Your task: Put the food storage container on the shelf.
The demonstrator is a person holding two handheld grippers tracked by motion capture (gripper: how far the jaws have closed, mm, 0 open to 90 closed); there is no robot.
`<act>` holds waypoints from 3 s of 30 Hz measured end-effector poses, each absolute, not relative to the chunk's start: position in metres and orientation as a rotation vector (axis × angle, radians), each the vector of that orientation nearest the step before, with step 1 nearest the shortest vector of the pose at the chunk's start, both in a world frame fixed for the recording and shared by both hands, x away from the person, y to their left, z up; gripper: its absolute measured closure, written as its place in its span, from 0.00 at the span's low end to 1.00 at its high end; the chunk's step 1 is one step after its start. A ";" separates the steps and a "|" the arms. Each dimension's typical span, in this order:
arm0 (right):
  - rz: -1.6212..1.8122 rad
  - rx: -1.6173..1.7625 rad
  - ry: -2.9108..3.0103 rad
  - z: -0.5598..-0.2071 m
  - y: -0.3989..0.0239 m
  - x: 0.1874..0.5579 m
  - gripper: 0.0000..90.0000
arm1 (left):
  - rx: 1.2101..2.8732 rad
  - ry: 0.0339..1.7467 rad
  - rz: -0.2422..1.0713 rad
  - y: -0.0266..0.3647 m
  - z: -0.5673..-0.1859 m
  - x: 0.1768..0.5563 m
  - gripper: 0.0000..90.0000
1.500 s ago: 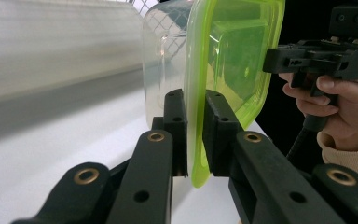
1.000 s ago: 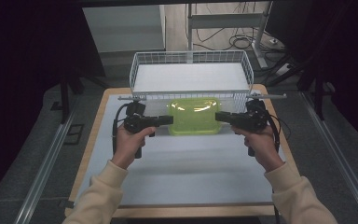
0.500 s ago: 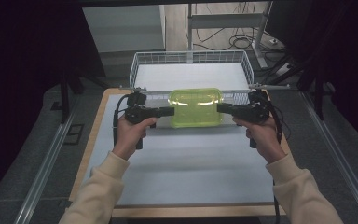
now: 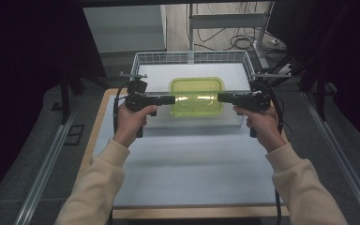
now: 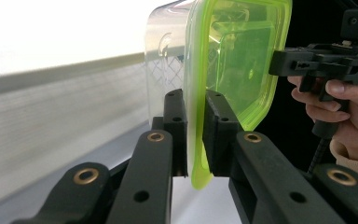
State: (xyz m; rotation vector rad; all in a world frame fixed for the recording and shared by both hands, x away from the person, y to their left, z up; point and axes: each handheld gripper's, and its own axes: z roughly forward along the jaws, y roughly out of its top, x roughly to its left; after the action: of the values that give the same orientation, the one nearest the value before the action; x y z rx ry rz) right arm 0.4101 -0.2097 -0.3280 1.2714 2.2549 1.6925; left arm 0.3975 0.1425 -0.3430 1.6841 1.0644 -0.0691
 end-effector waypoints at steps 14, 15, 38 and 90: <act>1.667 1.287 2.216 -0.309 -0.199 0.444 0.90 | 1.679 1.090 -0.062 0.149 -0.328 0.437 0.90; 1.665 1.286 2.212 -0.308 -0.198 0.447 0.89 | 1.675 1.093 -0.061 0.150 -0.327 0.440 0.90; 1.592 1.427 2.181 -0.306 -0.186 0.493 0.89 | 1.670 1.198 -0.064 0.148 -0.323 0.490 0.89; 1.520 1.322 2.102 -0.310 -0.186 0.491 0.45 | 1.698 1.228 -0.021 0.138 -0.331 0.509 0.02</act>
State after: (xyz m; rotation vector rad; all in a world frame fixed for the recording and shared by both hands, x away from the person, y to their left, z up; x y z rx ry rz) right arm 0.4906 -0.1862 -0.3101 1.3218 2.1020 1.5201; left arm 0.5086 0.1378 -0.3313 1.6984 1.2281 -0.0211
